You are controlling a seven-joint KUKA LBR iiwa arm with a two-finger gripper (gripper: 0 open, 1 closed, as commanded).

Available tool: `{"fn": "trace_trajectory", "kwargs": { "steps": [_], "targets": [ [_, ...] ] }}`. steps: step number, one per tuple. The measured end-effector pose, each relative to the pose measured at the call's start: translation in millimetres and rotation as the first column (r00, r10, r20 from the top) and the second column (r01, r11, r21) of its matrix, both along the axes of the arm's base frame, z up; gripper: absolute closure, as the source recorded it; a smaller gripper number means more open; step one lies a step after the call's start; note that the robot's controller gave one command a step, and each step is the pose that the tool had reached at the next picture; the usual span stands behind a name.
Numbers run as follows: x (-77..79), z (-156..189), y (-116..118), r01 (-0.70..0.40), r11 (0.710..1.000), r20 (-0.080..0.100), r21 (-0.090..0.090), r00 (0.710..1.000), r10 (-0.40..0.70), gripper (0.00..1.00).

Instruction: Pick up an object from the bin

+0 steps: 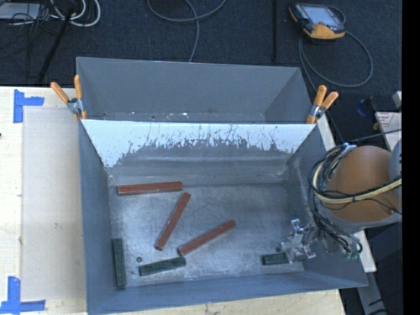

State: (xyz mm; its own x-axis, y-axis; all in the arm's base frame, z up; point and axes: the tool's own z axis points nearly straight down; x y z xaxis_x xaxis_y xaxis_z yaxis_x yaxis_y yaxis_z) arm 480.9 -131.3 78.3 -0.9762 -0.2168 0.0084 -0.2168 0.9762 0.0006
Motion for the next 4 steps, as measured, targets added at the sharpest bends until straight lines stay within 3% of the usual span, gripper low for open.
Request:
{"fn": "trace_trajectory", "kwargs": {
  "steps": [1,2,3,4],
  "targets": [
    [9.6,1.0,2.8,-0.002,1.000,0.042,0.000,0.999,0.002,0.00],
    [2.1,-4.2,1.4,-0.004,1.000,0.017,-0.001,1.000,0.004,1.00],
    [2.1,-4.2,1.4,-0.005,1.000,0.017,-0.001,1.000,0.005,1.00],
    [31.9,150.3,11.9,0.011,1.000,0.012,0.001,1.000,-0.011,1.00]
  ]
}}
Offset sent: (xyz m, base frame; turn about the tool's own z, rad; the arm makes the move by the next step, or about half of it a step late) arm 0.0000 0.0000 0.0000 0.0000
